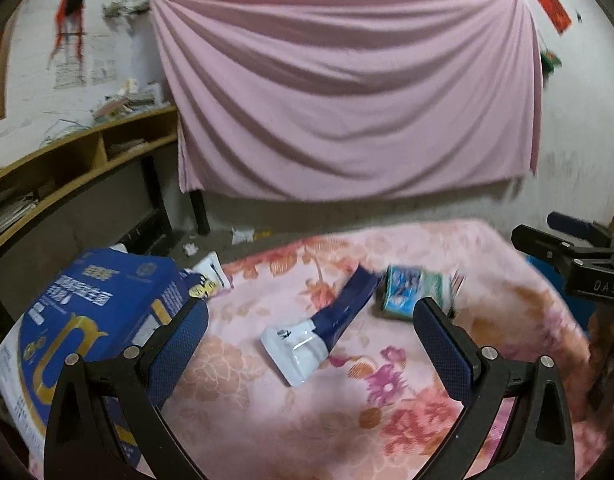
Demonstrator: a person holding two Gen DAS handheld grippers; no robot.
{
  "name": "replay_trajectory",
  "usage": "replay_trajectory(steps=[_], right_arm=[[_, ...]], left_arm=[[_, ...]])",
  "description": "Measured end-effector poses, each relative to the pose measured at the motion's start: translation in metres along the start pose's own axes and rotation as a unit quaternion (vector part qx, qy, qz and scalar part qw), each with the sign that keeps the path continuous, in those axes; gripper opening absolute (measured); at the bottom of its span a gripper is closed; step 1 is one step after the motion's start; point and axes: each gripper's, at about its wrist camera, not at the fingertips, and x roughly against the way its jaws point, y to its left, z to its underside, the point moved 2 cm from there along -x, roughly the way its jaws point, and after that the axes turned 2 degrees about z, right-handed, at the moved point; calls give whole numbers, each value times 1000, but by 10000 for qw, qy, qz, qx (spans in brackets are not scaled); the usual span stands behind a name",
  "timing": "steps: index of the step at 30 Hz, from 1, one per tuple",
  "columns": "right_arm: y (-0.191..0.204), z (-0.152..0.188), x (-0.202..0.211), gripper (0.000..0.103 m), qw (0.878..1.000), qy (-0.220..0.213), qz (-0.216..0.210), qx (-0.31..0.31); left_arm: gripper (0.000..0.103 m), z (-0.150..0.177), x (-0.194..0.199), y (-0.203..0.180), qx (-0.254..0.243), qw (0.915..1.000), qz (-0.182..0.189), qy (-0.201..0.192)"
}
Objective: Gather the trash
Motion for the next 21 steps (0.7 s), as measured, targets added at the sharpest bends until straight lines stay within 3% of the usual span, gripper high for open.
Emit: replay_trajectory(steps=[5, 10, 15, 21], right_arm=[[3, 12, -28, 101, 9963, 810, 8, 279], [6, 26, -55, 82, 9859, 1585, -309, 437], [19, 37, -68, 78, 9750, 2024, -643, 662], [42, 45, -86, 67, 9616, 2351, -817, 1157]], left_arm=[[92, 4, -32, 2, -132, 9987, 160, 471], [81, 6, -49, -9, -493, 9961, 256, 689], [62, 9, -69, -9, -662, 9922, 285, 1018], [50, 10, -79, -5, -577, 9903, 271, 1231]])
